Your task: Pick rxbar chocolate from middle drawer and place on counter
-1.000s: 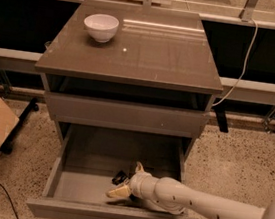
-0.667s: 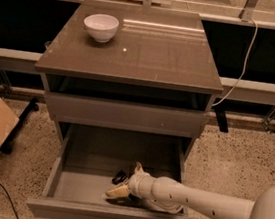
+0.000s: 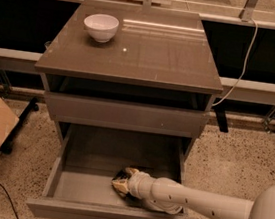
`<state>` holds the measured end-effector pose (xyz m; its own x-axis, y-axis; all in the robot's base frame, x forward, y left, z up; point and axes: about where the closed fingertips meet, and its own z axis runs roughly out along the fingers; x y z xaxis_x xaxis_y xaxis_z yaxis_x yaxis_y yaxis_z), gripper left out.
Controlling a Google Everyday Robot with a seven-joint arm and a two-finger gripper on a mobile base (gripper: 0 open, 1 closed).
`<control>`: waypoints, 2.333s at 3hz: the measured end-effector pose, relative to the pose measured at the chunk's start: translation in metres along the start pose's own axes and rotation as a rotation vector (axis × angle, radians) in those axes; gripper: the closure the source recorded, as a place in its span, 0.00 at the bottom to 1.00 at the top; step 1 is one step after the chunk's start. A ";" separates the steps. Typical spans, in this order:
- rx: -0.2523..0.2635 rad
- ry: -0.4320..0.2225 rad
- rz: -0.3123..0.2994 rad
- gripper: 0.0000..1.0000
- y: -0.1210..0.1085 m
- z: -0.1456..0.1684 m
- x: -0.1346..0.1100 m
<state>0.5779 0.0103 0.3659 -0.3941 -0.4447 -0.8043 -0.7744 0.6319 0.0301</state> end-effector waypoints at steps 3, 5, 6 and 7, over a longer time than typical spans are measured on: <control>-0.013 -0.011 0.006 1.00 0.005 -0.001 -0.001; -0.098 -0.132 -0.087 1.00 0.038 -0.032 -0.052; -0.130 -0.202 -0.176 1.00 0.062 -0.059 -0.089; -0.154 -0.254 -0.242 1.00 0.080 -0.082 -0.116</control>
Offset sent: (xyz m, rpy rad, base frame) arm -0.0037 -0.0020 0.0013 0.0084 0.0012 -0.0037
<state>0.5208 0.0607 0.5100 -0.0703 -0.3858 -0.9199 -0.9029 0.4166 -0.1057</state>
